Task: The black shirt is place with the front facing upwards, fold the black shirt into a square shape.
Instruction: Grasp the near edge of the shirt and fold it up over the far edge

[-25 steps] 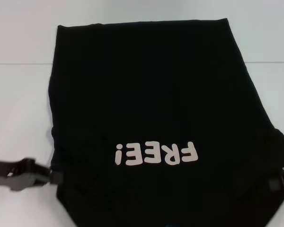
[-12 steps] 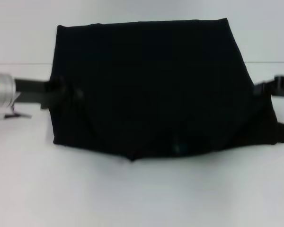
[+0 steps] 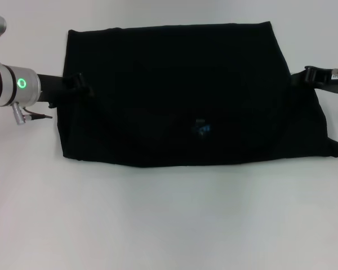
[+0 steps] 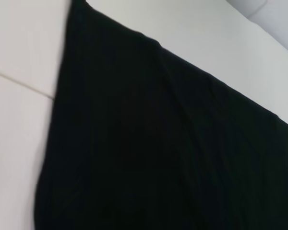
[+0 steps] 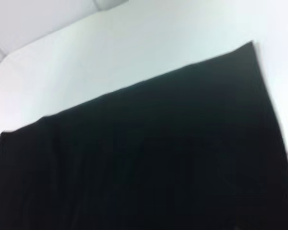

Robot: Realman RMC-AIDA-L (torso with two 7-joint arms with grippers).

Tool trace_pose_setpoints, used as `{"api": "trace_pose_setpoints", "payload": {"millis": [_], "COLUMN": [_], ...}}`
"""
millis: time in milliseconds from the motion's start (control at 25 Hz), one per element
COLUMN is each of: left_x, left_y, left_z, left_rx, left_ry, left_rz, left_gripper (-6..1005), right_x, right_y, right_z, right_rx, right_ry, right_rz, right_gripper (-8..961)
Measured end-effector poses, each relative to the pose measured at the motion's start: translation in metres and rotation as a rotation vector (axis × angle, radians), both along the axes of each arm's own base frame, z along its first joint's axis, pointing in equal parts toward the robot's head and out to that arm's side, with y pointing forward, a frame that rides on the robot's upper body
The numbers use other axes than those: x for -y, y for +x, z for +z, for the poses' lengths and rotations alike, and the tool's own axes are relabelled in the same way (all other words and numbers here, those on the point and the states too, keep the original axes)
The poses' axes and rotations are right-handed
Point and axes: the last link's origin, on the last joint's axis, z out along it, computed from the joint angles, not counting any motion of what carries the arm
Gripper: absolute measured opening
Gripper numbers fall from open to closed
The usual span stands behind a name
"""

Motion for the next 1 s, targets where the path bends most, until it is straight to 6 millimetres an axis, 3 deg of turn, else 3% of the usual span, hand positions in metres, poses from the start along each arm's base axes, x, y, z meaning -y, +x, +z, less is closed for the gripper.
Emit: {"api": "trace_pose_setpoints", "payload": {"millis": [320, 680, 1000], "left_x": [-0.011, -0.021, -0.026], "left_y": [0.006, 0.016, 0.021], "left_z": [0.006, -0.001, 0.0], "left_rx": [-0.021, -0.044, -0.051], "left_ry": [0.065, 0.124, 0.155], "left_rz": [-0.01, -0.019, -0.024], "left_gripper": [141, 147, 152], "right_x": [-0.021, -0.041, -0.049], "right_y": [-0.016, -0.045, -0.054], "right_z": [0.004, -0.007, -0.008], "right_rx": [0.045, 0.147, 0.19], "right_ry": [0.114, 0.172, 0.191], "right_rz": [0.019, 0.085, 0.106], "right_gripper": [45, 45, 83]}}
